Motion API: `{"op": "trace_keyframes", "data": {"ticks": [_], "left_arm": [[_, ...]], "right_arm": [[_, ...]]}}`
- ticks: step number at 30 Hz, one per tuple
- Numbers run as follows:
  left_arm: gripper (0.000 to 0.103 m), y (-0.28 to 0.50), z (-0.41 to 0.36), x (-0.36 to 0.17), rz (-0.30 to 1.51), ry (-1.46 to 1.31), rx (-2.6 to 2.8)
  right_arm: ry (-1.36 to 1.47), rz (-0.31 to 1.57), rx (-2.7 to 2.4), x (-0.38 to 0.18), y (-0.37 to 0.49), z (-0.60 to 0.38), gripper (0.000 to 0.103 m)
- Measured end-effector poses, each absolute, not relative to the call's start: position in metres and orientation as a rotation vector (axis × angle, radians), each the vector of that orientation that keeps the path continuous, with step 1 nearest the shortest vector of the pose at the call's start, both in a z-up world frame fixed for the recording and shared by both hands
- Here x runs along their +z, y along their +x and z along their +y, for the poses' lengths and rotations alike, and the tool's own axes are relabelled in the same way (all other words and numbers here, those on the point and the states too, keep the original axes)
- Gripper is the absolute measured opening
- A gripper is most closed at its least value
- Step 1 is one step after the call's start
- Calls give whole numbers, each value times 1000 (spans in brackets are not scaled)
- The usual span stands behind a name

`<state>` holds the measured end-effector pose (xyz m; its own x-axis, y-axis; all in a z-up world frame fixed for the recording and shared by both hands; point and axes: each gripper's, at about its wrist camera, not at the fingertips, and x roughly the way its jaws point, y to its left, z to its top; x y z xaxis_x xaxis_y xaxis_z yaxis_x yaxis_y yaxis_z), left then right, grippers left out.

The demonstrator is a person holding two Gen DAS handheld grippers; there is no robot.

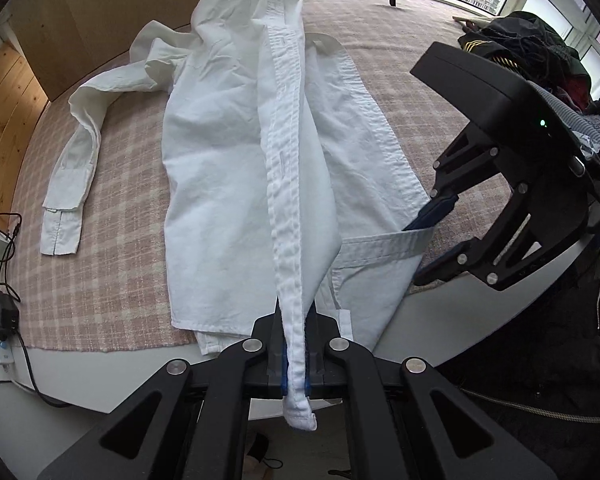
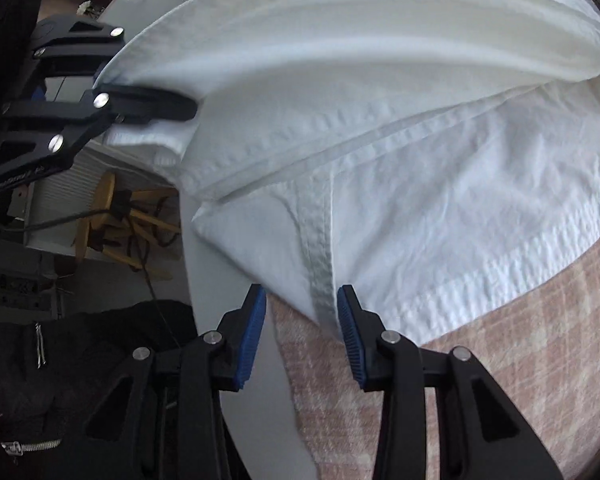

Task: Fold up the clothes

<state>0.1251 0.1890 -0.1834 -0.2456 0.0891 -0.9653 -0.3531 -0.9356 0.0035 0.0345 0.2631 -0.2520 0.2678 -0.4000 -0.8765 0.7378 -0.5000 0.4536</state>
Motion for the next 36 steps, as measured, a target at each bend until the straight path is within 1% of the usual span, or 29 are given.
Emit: {"op": "trace_keyframes", "data": {"ticks": [2, 6, 8, 10, 12, 18, 19, 23, 26, 27, 28, 29, 32, 35, 36], "left_arm": [[4, 125, 193, -183, 331, -1719, 2244], [4, 126, 208, -188, 330, -1705, 2203], [4, 129, 222, -195, 340, -1694, 2164], [4, 134, 238, -204, 352, -1687, 2119], [4, 138, 249, -212, 365, -1681, 2095], [4, 140, 253, -222, 283, -1723, 2063], [6, 140, 255, -224, 269, -1734, 2050], [17, 145, 267, -223, 243, -1755, 1976], [21, 148, 269, -210, 245, -1737, 1965], [24, 146, 268, -205, 248, -1724, 1974], [32, 140, 265, -205, 257, -1722, 1987], [35, 131, 262, -208, 272, -1731, 2005], [33, 107, 253, -224, 301, -1773, 2025], [32, 94, 251, -249, 352, -1841, 1989], [32, 94, 252, -253, 368, -1848, 1978]], "right_arm": [[1563, 336, -1340, -251, 45, 278, 37], [1554, 337, -1326, -230, 49, 312, 37], [1529, 271, -1476, -216, 25, 327, 37], [1486, 285, -1725, -202, -6, 340, 37], [1442, 344, -1928, -197, -38, 351, 37], [1427, 434, -2152, -216, -145, 355, 38], [1432, 420, -2158, -220, -163, 356, 38], [1443, 352, -2160, -232, -213, 347, 38], [1402, 338, -2181, -231, -237, 342, 40], [1389, 334, -2186, -231, -243, 341, 40], [1379, 326, -2189, -231, -248, 341, 41], [1380, 294, -2184, -232, -254, 343, 41], [1400, 160, -2171, -234, -265, 360, 40], [1426, 11, -2156, -235, -273, 383, 33], [1445, -39, -2165, -235, -273, 394, 33]]}}
